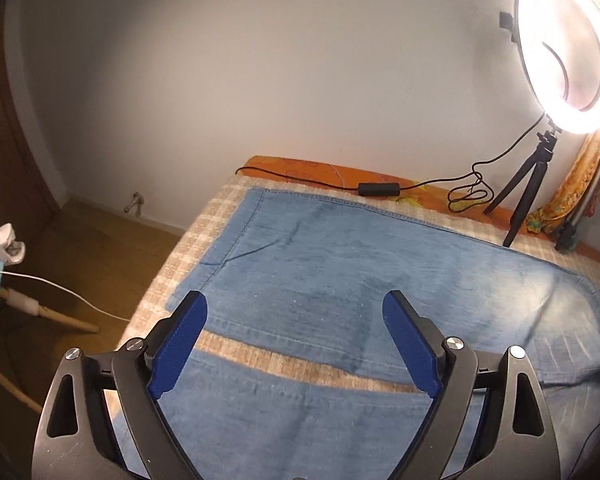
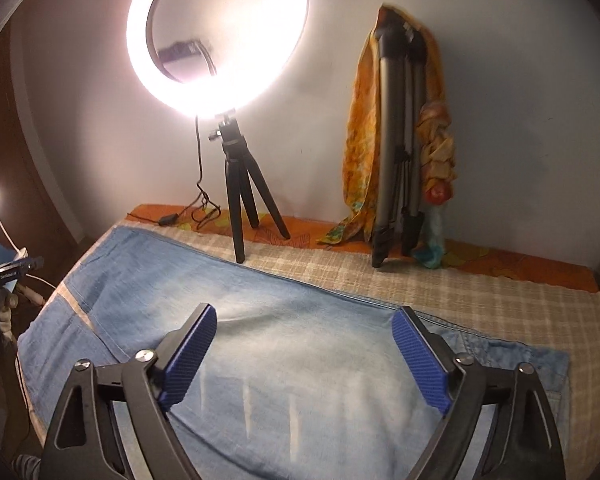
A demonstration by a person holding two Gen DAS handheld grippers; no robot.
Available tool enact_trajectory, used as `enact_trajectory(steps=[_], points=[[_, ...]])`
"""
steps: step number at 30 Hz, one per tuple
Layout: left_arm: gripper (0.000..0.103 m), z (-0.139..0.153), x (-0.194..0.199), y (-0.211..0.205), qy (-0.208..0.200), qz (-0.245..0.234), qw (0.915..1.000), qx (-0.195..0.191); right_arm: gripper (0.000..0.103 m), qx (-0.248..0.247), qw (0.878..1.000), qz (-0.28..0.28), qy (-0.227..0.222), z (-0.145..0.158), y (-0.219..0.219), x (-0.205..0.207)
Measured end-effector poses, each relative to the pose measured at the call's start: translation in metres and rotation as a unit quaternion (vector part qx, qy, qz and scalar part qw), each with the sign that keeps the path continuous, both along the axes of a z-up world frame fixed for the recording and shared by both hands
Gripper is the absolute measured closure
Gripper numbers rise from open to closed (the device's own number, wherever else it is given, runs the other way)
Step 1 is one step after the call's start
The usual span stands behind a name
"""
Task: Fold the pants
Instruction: 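Move the right tool to the jeans leg hem and close on it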
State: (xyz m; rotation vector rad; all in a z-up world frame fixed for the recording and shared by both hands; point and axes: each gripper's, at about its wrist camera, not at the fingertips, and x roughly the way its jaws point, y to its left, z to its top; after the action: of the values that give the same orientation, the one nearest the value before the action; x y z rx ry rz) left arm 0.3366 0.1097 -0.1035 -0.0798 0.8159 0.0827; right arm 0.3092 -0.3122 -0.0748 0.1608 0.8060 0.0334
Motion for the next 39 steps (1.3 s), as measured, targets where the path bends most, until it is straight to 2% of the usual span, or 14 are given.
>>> enact_trajectory(steps=[2, 9, 13, 18, 24, 33, 34, 36, 37, 39], points=[[0.018, -0.007, 0.011, 0.0, 0.007, -0.002, 0.9999, -0.01, 0.018, -0.001, 1.0, 0.01, 0.012, -0.011, 0.001, 0.016], [0.019, -0.025, 0.047, -0.006, 0.021, -0.012, 0.9994, -0.026, 0.02, -0.005, 0.998, 0.052, 0.033, -0.042, 0.013, 0.065], [0.026, -0.038, 0.068, -0.006, 0.039, -0.015, 0.9981, -0.045, 0.024, -0.015, 0.995, 0.089, 0.051, -0.061, 0.028, 0.093], [0.026, -0.057, 0.084, -0.011, 0.05, -0.018, 0.9979, -0.038, 0.038, -0.023, 0.986, 0.142, 0.086, -0.092, 0.048, 0.124], [0.026, -0.076, 0.098, -0.017, 0.059, -0.022, 0.9976, -0.028, 0.039, -0.032, 0.978, 0.174, 0.107, -0.119, 0.058, 0.15], [0.026, -0.093, 0.108, -0.012, 0.07, -0.014, 0.9972, -0.025, 0.038, -0.048, 0.972, 0.192, 0.125, -0.141, 0.061, 0.166], [0.026, -0.096, 0.109, -0.01, 0.073, -0.013, 0.9969, -0.029, 0.041, -0.048, 0.972, 0.194, 0.124, -0.14, 0.062, 0.165], [0.026, -0.1, 0.11, -0.007, 0.078, -0.01, 0.9962, -0.038, 0.059, -0.046, 0.97, 0.203, 0.124, -0.139, 0.065, 0.163], [0.024, -0.102, 0.111, -0.006, 0.08, -0.007, 0.9958, -0.044, 0.062, -0.051, 0.97, 0.203, 0.121, -0.139, 0.069, 0.163], [0.024, -0.106, 0.113, -0.002, 0.085, -0.003, 0.9946, -0.06, 0.075, -0.053, 0.97, 0.206, 0.117, -0.139, 0.073, 0.16]])
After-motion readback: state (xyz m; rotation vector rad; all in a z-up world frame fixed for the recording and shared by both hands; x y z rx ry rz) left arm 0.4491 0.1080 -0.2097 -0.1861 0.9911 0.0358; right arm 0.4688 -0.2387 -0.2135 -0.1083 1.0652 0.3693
